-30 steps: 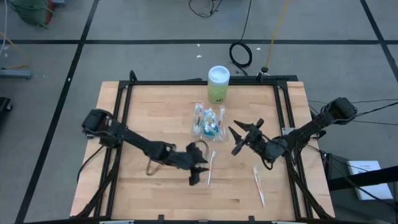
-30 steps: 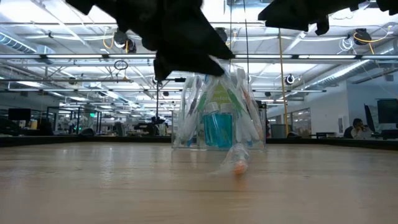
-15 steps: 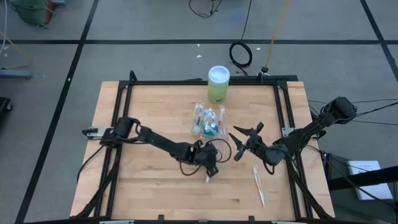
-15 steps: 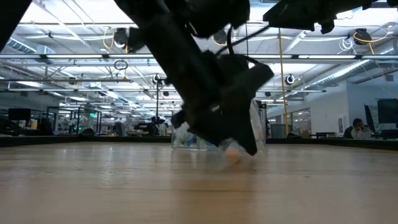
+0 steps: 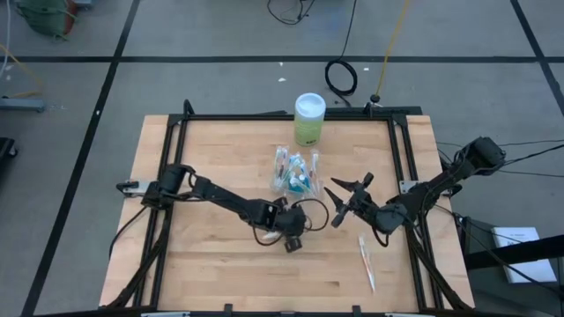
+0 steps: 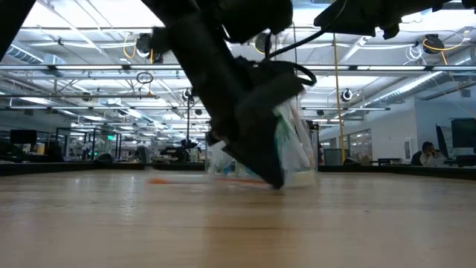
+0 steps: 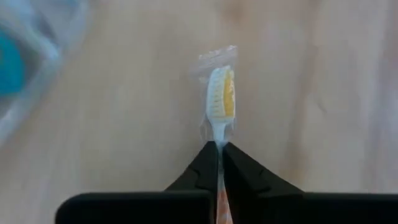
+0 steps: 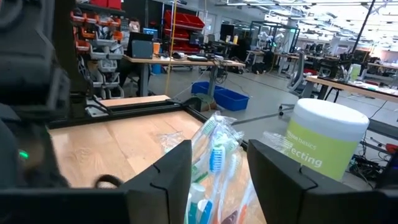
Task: Pick & Place toothbrushing station
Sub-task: Put the orange toothbrush into the transparent organizer
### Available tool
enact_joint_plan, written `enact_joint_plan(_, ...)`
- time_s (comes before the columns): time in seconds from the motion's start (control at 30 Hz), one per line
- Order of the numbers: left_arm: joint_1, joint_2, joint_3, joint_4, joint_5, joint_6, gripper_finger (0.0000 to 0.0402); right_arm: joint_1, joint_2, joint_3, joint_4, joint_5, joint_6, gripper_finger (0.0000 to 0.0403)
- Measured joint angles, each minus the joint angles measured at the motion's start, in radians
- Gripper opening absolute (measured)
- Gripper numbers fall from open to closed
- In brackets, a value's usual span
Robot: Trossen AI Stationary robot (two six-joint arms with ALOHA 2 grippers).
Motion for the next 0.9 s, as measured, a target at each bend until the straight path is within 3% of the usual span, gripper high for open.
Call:
enact_joint_plan(0.13,-0.033,-0.081,-0.004,-0.035,-0.027,0.031,0.0017,0.0,0.0,0.0,0.0,0.0,0.0,0.0147)
enact_joint_plan(0.27,-0.061,-0.204,-0.001,-0.08,-0.118,0.112,0.0005,0.0,0.0,0.0,0.001,0.0,0.004,0.0148)
enact_joint_plan(0.6,-0.096,-0.495,-0.027,-0.035,-0.44,0.333,0.0006,0.0,0.0,0.0,0.008,-0.001,0.011,0.0145)
enact_joint_plan(0.73,-0.071,-0.579,-0.17,0.242,-0.477,0.443,0.0011,0.0,0.0,0.0,0.008,-0.001,0.009,0.0144)
enact_joint_plan(0.9,0.027,-0.619,-0.484,0.899,-0.382,0.602,0.0005,0.0,0.0,0.0,0.009,-0.002,0.009,0.0142)
